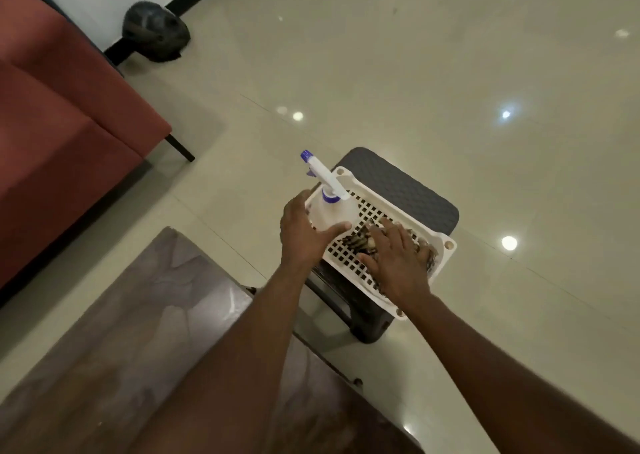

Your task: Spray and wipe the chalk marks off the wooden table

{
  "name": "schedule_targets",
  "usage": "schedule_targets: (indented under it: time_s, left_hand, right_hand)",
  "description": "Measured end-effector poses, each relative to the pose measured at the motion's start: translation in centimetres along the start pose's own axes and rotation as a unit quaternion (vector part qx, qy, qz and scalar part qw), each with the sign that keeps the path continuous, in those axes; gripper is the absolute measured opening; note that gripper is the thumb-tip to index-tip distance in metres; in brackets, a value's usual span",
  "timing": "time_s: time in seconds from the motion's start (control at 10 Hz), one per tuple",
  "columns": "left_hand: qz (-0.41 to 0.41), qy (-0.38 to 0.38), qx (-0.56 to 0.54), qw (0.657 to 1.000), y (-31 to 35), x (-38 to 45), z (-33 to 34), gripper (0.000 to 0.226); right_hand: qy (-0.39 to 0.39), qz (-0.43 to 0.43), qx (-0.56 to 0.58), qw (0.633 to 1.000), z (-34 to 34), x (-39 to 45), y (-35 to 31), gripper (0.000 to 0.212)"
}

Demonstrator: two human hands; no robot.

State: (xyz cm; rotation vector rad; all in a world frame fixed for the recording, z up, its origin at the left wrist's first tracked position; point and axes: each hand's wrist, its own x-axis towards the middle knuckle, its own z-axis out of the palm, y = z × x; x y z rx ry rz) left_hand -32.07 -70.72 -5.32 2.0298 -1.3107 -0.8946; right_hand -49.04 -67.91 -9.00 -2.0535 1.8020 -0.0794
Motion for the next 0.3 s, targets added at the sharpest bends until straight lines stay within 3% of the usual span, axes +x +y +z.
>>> schedule_targets:
  time_s: [0.1, 0.2, 0.3]
  left_hand:
    - [0.007, 0.028, -0.006, 1.000, -2.0, -5.9, -7.7, 0.085]
    - [0.010, 0.087, 0.016, 0.996, -2.9, -10.0, -13.3, 0.077]
    - [0.031, 0.190, 0.044, 0.980, -2.7, -16.3, -22.3, 0.074]
  right_hand:
    - [0.078, -0.036, 0.055, 0.995, -2.6, -5.8, -1.6, 0.061]
    - [0.069, -0.062, 0.073, 0.993, -3.8, -9.6, -5.1, 0.064]
    - [0.103, -0.202, 0.079, 0.971, -6.5, -13.4, -14.5, 0.057]
